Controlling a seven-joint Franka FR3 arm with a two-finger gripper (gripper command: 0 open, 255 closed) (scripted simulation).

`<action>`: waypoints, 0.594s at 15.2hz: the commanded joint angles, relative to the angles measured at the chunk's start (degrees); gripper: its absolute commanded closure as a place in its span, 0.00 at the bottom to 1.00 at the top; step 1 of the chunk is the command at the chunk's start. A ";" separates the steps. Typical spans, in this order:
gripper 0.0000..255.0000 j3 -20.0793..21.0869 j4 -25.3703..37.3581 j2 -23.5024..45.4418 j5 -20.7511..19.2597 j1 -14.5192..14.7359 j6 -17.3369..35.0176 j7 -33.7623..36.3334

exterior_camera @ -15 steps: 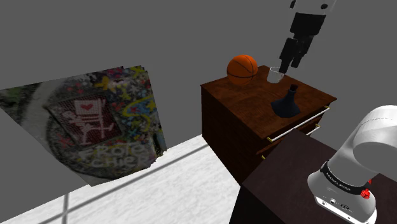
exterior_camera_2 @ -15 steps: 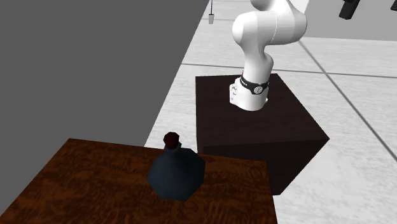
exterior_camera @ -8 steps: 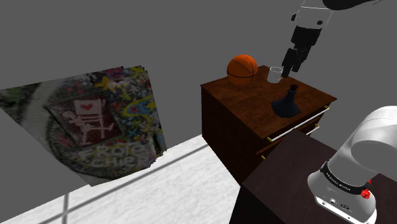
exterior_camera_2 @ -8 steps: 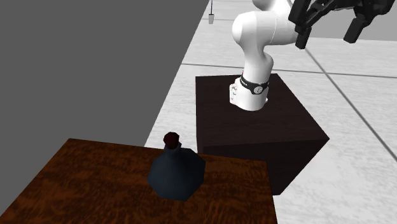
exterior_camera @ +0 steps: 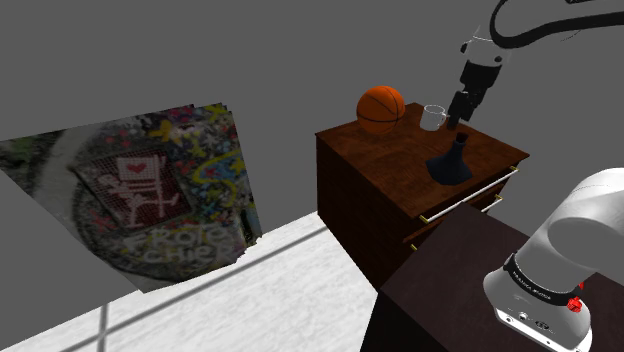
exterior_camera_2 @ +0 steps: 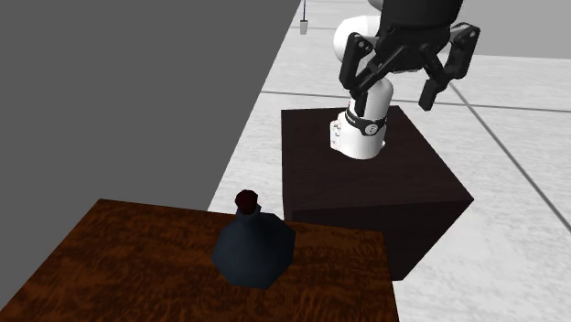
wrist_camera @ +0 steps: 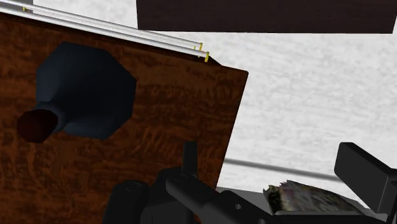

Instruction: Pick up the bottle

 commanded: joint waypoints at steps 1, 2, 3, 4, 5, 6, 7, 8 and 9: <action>0.00 -2.08 -0.26 2.28 -1.28 -0.73 2.92 -2.14; 0.00 -3.16 -0.30 3.50 -1.85 -1.09 4.33 -3.23; 0.00 -4.25 -0.27 4.80 -2.36 -1.41 5.74 -4.32; 0.00 -5.35 -0.16 6.16 -2.82 -1.70 7.16 -5.42; 0.00 -6.46 0.02 7.60 -3.21 -1.96 8.58 -6.53; 0.00 -7.58 0.28 9.10 -3.53 -2.18 10.00 -7.66; 0.00 -8.70 0.60 10.67 -3.77 -2.36 11.41 -8.81; 0.00 -9.84 1.00 12.30 -3.92 -2.50 12.81 -9.99; 0.00 -10.97 1.48 13.99 -3.97 -2.59 14.20 -11.20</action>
